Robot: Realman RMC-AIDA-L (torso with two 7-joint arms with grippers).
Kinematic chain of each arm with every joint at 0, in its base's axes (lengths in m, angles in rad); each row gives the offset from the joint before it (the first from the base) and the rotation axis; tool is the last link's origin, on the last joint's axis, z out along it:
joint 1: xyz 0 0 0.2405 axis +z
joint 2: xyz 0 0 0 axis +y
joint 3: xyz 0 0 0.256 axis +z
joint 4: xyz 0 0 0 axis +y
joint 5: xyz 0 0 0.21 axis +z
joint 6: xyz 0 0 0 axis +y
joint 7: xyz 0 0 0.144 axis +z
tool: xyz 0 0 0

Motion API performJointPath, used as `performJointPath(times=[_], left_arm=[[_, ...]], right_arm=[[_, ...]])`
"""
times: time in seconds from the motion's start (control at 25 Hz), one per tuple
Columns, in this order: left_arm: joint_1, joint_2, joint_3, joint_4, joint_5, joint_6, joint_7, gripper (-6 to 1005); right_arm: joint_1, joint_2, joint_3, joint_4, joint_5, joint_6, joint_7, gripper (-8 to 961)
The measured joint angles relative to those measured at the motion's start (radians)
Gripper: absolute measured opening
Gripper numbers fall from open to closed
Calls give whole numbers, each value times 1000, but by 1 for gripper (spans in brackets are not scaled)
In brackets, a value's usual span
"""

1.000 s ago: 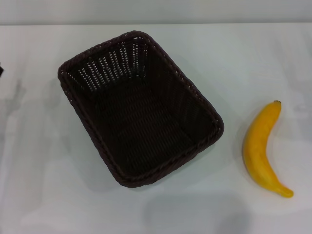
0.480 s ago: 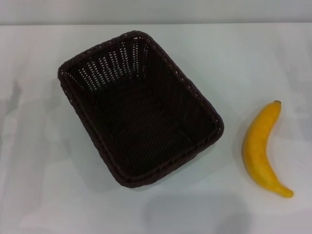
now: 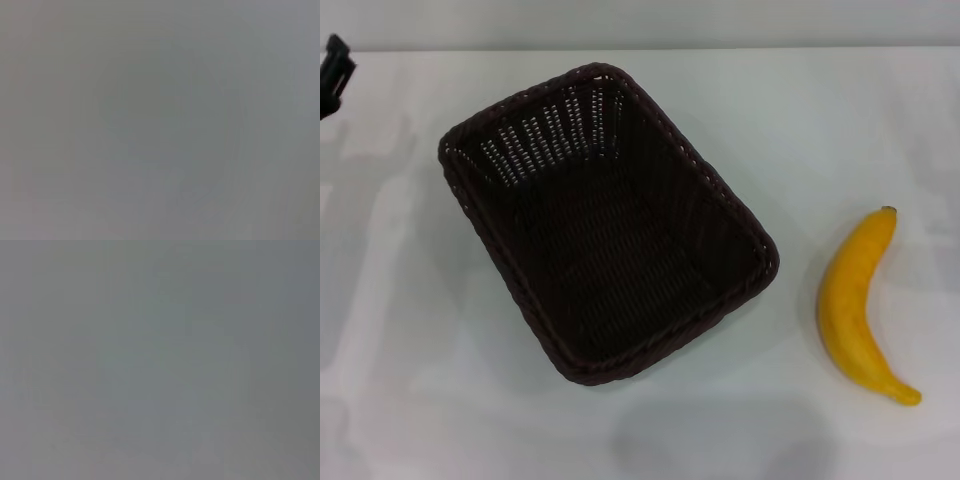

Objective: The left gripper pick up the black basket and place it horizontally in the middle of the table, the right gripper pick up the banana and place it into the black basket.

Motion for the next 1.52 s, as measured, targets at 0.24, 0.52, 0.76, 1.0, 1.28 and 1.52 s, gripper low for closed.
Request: performJointPath(times=[0.24, 0.52, 0.76, 1.0, 1.28, 1.52], left_arm=[[-16, 26, 2, 186, 228, 190, -455, 879], [-66, 146, 60, 382, 710, 168, -1121, 878], [-177, 301, 193, 421, 1003, 44, -1473, 878], [-314, 355, 197, 443, 1285, -176, -1557, 877], [-447, 321, 198, 446, 1629, -244, -1615, 877], [-466, 241, 233, 501, 1789, -233, -1606, 876]], right_arm=[[2, 0, 0, -5, 0, 0, 1, 838], [12, 0, 0, -7, 0, 3, 2, 838], [23, 0, 0, -8, 0, 4, 3, 837], [39, 3, 0, -1, 0, 5, 3, 837], [44, 4, 0, 1, 0, 6, 3, 836], [44, 4, 0, 14, 0, 6, 3, 835]])
